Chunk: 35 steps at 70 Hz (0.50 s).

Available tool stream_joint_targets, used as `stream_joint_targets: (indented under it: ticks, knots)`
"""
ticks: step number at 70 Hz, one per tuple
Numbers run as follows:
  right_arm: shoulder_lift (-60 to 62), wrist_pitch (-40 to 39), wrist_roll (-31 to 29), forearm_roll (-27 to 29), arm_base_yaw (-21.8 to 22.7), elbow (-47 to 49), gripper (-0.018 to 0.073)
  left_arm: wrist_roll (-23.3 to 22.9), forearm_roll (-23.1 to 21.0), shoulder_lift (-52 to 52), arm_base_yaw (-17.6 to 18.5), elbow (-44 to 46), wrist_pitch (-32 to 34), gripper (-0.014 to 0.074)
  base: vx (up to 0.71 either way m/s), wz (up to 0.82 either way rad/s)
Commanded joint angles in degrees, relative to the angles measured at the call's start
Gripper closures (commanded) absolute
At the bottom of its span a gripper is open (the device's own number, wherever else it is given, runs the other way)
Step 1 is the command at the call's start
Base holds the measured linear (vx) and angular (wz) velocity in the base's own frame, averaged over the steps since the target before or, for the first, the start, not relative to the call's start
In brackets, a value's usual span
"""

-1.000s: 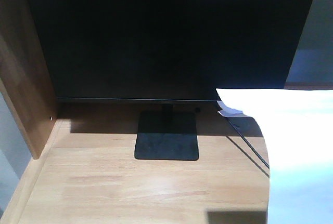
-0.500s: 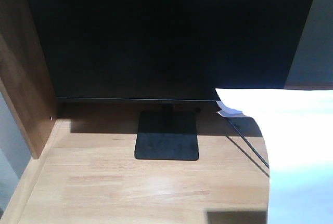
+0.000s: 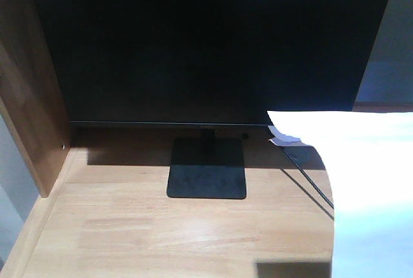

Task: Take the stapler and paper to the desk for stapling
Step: 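Approach the desk surface in front of the black monitor, then lower the left gripper with the black stapler toward the desk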

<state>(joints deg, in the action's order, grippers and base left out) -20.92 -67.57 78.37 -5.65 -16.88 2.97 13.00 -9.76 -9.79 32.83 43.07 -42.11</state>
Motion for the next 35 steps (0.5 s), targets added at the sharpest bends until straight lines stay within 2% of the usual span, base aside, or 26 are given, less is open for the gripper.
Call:
stream_joint_targets:
  ticks: [1, 16, 24, 35]
  knots:
    - [-0.39, -3.52, -0.54, -0.42, 0.41, 1.4, 0.0562, -0.08, -0.8, -0.85, 0.51, 1.64, 6.54, 0.0602, 0.0, 0.0]
    - [-0.39, -3.52, -0.54, -0.42, 0.41, 1.4, 0.0562, -0.12, -0.79, -0.85, 0.51, 1.64, 6.64, 0.0603, 0.0, 0.0]
    - [-0.39, -3.52, -0.54, -0.42, 0.41, 1.4, 0.0562, -0.1, 0.62, -1.14, 0.51, 1.64, 7.23, 0.0603, 0.0, 0.0]
    - [-0.39, -3.52, -0.54, -0.42, 0.41, 1.4, 0.0562, -0.07, 1.64, -5.37, 0.46, 1.64, 8.8, 0.0603, 0.0, 0.0]
